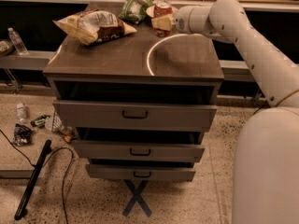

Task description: Move coke can near brown chip bag

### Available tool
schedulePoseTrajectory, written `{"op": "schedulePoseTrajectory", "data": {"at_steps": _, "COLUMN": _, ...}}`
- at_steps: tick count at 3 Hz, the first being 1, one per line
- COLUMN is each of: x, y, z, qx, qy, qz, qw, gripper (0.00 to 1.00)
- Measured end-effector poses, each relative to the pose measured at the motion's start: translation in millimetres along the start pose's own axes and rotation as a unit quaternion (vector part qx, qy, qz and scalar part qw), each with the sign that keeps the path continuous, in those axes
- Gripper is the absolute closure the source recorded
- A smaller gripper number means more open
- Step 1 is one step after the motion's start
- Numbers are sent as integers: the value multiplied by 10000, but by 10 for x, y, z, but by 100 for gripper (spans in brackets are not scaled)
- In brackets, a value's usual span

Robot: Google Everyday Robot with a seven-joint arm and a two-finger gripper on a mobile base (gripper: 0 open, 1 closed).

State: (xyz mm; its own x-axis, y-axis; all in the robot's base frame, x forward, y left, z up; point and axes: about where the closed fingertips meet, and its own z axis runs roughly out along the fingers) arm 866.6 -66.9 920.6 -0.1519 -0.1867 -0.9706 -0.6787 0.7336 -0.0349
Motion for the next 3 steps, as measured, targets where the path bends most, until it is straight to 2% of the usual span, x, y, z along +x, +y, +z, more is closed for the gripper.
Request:
{"op": "schedulePoseTrajectory", "data": {"at_steps": 1, "x": -188, "y": 224, "z": 239, "qx": -233, "qy": -139, "qz": -168, "qw": 9995, "gripper": 100}}
{"op": "schedulePoseTrajectory", "data": {"at_steps": 2, "x": -254, "y": 380, "z": 525, "qx": -495, "qy": -179, "qz": -213, "qw": 9984, "gripper": 100}}
{"op": "schedulePoseTrajectory", "data": {"at_steps": 3, "x": -284, "y": 524, "z": 782, "qx": -754, "qy": -202, "qz": -279, "qw": 9966, "gripper": 82}}
